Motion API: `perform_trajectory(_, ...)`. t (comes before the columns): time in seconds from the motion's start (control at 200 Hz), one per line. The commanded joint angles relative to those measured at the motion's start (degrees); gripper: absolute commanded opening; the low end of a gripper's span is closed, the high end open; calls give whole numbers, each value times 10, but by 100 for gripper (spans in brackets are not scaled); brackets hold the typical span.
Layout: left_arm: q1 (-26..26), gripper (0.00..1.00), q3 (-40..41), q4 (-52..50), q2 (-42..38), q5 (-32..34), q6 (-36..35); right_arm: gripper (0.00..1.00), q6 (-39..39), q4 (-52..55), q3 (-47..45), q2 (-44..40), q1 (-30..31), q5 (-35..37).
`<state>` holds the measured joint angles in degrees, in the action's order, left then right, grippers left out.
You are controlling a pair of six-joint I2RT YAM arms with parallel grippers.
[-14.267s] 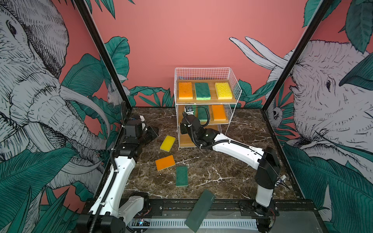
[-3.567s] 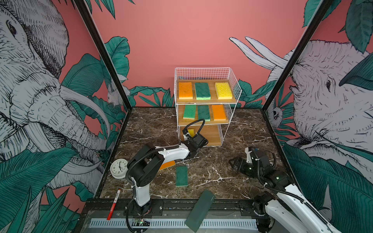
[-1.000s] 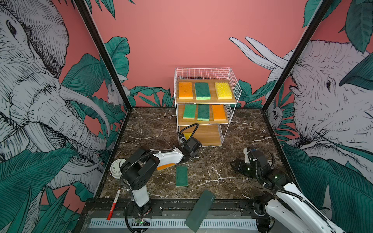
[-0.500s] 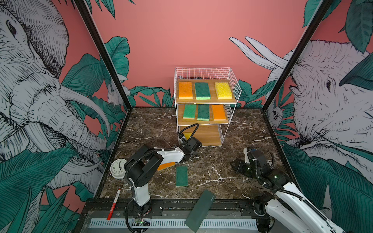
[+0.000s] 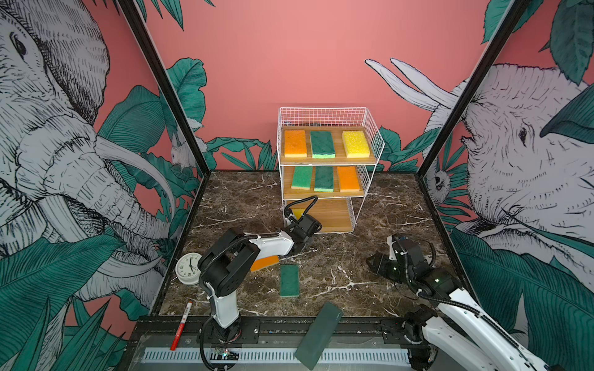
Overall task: Arrange cleaning sponges on a shelf
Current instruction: Move the cleaning sponge to the shelf.
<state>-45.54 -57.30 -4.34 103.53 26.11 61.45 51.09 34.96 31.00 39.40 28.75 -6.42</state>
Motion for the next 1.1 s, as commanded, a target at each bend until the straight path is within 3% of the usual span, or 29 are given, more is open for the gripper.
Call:
perform_trajectory(0.0,13,14,-17,-7,7,24,2,52,8,-10,0,2,4,6)
perform_trajectory(0.755,8,13,-7,3,4,30,-3,53,9,-11,-8,-1,7,8)
perform_trajectory(1.095,-17,17,43,-8,-67,23,-22,50,5,-31,-1,18,41,40)
